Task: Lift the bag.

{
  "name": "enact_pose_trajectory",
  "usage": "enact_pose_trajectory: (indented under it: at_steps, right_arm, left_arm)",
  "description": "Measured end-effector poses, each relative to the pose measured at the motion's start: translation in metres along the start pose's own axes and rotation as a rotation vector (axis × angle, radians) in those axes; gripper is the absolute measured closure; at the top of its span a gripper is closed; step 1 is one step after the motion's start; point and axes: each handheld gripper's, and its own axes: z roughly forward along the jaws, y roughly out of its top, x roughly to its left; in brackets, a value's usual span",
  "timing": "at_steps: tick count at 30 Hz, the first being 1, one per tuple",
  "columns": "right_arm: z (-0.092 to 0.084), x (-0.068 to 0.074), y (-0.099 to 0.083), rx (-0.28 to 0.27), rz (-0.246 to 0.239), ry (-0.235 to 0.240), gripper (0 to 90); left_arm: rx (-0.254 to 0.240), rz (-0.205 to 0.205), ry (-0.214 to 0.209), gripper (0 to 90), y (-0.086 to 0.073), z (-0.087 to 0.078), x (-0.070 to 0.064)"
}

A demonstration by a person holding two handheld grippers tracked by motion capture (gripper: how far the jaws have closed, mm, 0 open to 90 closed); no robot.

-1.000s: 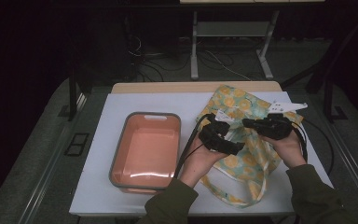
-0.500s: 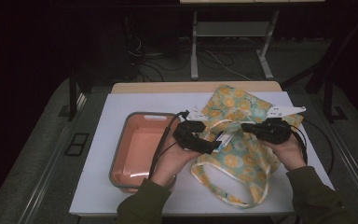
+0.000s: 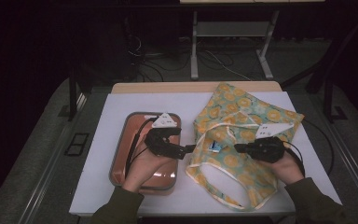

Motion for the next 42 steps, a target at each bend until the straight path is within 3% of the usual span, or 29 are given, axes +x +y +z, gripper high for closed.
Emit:
enact_pose_trajectory:
  at_steps: [4, 9, 13, 16, 20, 23, 29, 32, 37, 42]
  right_arm:
    - [0.012, 0.004, -0.009, 0.055, -0.001, 0.014, 89.3]
    - [0.008, 0.014, -0.013, 0.04, 0.012, 0.005, 65.2]
    - [0.003, 0.033, -0.017, 0.031, -0.019, 0.021, 59.8]
    - [0.017, 0.044, -0.02, 0.078, -0.038, 0.042, 56.1]
    - [0.041, 0.041, -0.025, 0.164, -0.038, 0.007, 53.9]
    - [0.048, 0.034, -0.029, 0.188, -0.023, -0.016, 55.8]
    - [0.049, 0.029, -0.031, 0.174, -0.036, -0.038, 88.0]
    - [0.048, 0.028, -0.03, 0.176, -0.047, -0.046, 90.0]
    - [0.028, 0.023, -0.014, 0.054, -0.037, -0.022, 90.0]
    - [0.012, 0.018, 0.004, -0.032, -0.038, -0.021, 90.0]
  left_arm:
    - [0.024, 0.019, -0.002, 19.2, 0.0, 0.008, -0.002]
    - [0.029, 0.032, 0.0, 20.9, 0.001, 0.013, -0.005]
    - [0.036, 0.031, -0.004, 21.3, 0.001, 0.017, -0.006]
    - [0.043, 0.034, 0.0, 21.4, 0.001, 0.019, -0.006]
    - [0.047, 0.041, -0.002, 21.6, 0.001, 0.02, -0.007]
    - [0.048, 0.041, -0.004, 21.7, 0.0, 0.021, -0.006]
    - [0.055, 0.04, -0.003, 22.1, 0.001, 0.025, -0.006]
    - [0.063, 0.049, 0.001, 23.0, 0.001, 0.027, -0.007]
    - [0.08, 0.053, 0.0, 24.7, 0.001, 0.032, -0.006]
    - [0.105, 0.064, 0.011, 26.3, 0.001, 0.037, -0.007]
